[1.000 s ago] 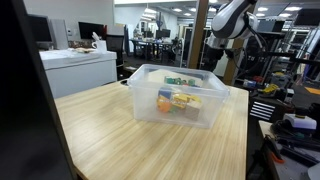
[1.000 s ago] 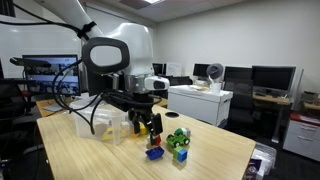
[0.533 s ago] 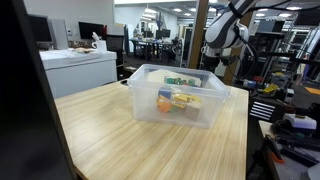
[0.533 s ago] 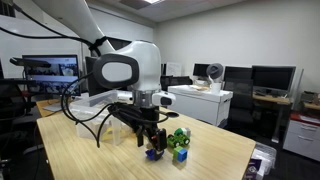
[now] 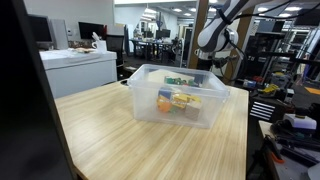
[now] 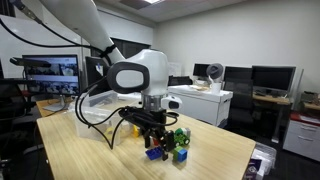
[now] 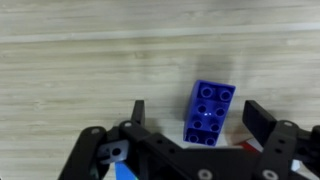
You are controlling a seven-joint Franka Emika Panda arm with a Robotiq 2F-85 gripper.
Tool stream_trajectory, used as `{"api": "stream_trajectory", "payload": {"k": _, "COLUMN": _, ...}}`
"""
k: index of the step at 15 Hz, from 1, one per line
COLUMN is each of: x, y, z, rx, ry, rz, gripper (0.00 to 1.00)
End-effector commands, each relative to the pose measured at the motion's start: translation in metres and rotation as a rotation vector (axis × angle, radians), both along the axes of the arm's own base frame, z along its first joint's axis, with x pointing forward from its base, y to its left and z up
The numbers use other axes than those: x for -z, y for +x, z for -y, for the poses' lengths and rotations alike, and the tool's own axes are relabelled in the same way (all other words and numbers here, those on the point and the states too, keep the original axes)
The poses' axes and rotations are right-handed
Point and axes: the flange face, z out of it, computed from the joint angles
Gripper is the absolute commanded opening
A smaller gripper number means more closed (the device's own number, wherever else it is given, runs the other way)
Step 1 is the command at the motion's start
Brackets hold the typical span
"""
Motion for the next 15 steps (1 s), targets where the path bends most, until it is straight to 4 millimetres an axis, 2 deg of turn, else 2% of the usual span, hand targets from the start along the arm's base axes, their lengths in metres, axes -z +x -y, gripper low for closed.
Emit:
{"api": "stream_trajectory", "payload": {"k": 1, "x": 0.005, "y": 0.012, "z": -0.001, "rx": -0.004, "ry": -0.008, "rz": 0.016, "gripper": 0.75}}
{"api": "stream_trajectory", "payload": {"k": 3, "x": 0.006, "y": 0.013, "z": -0.001, "rx": -0.007, "ry": -0.006, "rz": 0.018, "gripper": 0.65}}
{"api": "stream_trajectory", "payload": {"k": 6, "x": 0.003, "y": 0.009, "z": -0.002, "rx": 0.003, "ry": -0.006, "rz": 0.021, "gripper": 0.42}}
{"api": "stream_trajectory", "payload": {"k": 11, "x": -0.009, "y": 0.000, "z": -0.010, "rx": 0.031, "ry": 0.004, "rz": 0.030, "gripper": 0.11}}
{"api": "stream_trajectory", "payload": {"k": 15, "x": -0.036, "y": -0.006, "z": -0.019, "rx": 0.017, "ry": -0.051, "rz": 0.028, "gripper": 0.10}}
